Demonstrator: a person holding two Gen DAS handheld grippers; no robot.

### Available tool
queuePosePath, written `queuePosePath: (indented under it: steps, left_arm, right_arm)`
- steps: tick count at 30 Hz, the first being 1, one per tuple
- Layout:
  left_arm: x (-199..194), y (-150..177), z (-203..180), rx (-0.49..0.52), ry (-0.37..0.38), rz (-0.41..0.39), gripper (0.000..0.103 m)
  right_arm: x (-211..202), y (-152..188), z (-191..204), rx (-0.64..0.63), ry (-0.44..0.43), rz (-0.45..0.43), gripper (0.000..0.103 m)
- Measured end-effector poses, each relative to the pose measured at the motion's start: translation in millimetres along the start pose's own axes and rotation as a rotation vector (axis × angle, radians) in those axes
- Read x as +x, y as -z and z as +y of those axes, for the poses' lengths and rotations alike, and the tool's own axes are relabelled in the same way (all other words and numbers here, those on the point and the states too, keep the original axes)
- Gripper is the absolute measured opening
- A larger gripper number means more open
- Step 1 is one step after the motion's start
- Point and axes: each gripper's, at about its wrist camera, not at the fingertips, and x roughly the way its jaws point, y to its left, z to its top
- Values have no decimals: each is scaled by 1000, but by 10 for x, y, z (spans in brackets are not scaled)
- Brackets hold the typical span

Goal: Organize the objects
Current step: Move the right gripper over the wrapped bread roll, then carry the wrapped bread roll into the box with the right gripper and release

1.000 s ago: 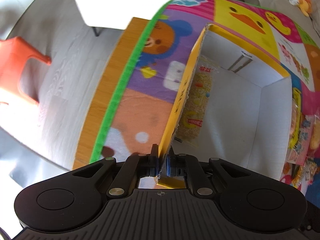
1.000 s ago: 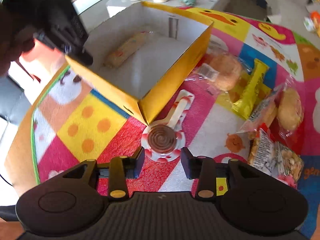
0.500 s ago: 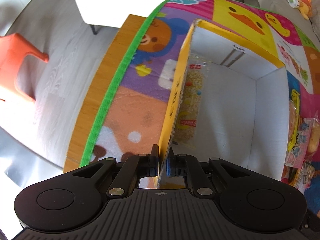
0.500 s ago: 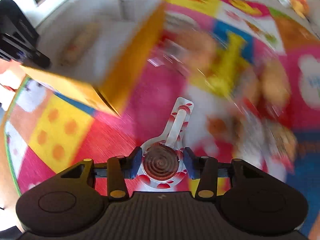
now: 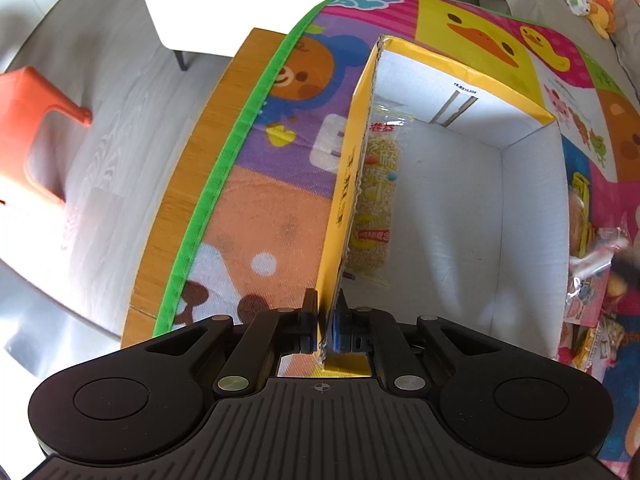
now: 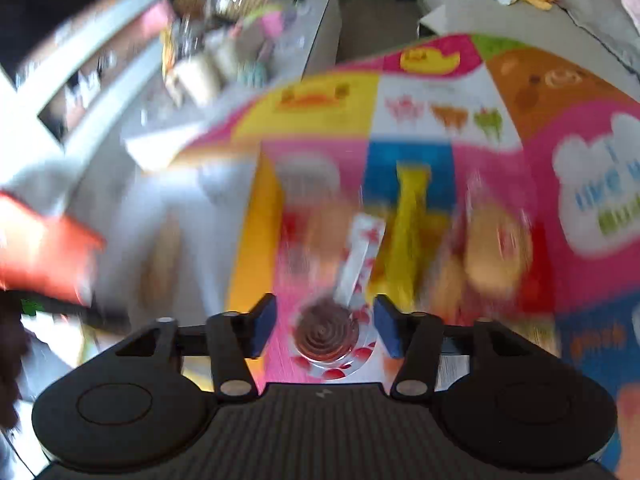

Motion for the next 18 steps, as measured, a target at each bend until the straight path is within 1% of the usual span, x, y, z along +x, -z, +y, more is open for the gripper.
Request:
queuePosePath:
  steps: [1,3,5,7,11,14,16,17,18]
  left_arm:
    - [2,-2,6,-3,2,-1,9]
    - [2,4,14,-4,8,-3,9]
    - [1,9,26,-6,14,-4,9]
    - [2,11,41,-12,24,0,9]
    - [2,18,57,-30,36,6,9]
    - [0,31,55,-31,43,8,10]
    - [-2,37,49,-26,46,15,10]
    - [-4,40,43,-20,47,20,10]
    - [-7,41,32,-9,45,24,9]
  right_arm:
    - [48,-138,-25,27,-11,0,63]
    - [127,-320,-61,61,-4,6,63]
    - [225,-451,-62,48,14,7,63]
    - [391,-561,-73,32,28,31,63]
    - [753,-696,-148,98,31,117,63]
    - [1040,-706,-183,138,6,200,64]
    - [1201,-700,-202,139,13,239,63]
    - [1209,-700,-195,134,12,238,50]
    - [1168,-708,-187,134,3,231,41]
